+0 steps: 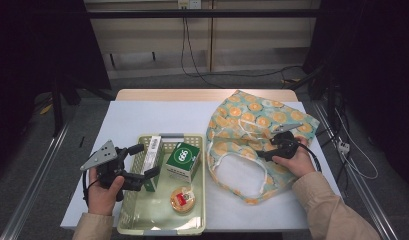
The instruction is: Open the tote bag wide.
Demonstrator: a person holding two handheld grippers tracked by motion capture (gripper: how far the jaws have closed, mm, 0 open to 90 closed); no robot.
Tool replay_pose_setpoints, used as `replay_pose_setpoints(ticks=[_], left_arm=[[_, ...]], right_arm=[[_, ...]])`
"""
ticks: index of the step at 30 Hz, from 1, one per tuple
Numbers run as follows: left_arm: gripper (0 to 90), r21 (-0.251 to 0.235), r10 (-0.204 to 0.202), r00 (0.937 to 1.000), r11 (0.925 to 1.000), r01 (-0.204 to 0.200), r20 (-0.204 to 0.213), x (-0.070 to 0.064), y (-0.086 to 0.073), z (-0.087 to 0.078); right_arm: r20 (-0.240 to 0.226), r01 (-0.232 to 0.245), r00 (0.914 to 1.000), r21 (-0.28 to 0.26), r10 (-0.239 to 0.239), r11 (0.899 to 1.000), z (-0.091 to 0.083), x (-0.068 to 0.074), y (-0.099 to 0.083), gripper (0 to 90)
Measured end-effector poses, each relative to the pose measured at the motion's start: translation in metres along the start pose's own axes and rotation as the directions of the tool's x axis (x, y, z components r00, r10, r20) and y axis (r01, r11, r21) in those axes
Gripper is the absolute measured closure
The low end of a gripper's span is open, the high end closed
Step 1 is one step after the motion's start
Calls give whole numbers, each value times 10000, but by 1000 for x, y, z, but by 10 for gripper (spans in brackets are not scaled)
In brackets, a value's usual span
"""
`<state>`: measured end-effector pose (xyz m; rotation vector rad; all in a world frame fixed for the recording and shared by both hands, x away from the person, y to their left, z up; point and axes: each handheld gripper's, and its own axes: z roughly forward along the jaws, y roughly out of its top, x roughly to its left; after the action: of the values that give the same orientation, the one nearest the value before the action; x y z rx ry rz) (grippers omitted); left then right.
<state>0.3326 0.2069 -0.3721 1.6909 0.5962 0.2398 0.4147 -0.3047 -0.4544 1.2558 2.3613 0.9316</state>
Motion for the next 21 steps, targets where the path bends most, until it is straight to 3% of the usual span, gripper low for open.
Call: replay_pose_setpoints(ticks=[3, 7, 11, 14, 17, 21], left_arm=[[30, 22, -11, 10000, 10000, 11, -10, 1, 0, 0], [30, 31, -27, 10000, 10000, 27, 2, 1, 0, 1], [30, -8, -7, 10000, 10000, 7, 36, 1, 2, 1], [30, 14, 76, 10000, 10000, -76, 39, 0, 5, 0], [30, -13, 127, 9999, 9999, -127, 104, -2, 9, 0], [30, -27, 203, 9993, 9998, -203, 305, -5, 14, 2]], right_arm=[[238, 9, 9997, -64, -8, 10000, 3, 0, -2, 298], [456, -105, 9989, -289, 118, 9995, 1, -1, -1, 613], [435, -348, 9984, -284, 360, 9990, 0, -5, 1, 859], [478, -513, 9974, -391, 532, 9979, -6, -7, 6, 891], [464, -677, 9963, -891, 720, 9937, -20, -9, 18, 895], [801, -520, 9947, -1493, 645, 9874, -42, -12, 38, 898]])
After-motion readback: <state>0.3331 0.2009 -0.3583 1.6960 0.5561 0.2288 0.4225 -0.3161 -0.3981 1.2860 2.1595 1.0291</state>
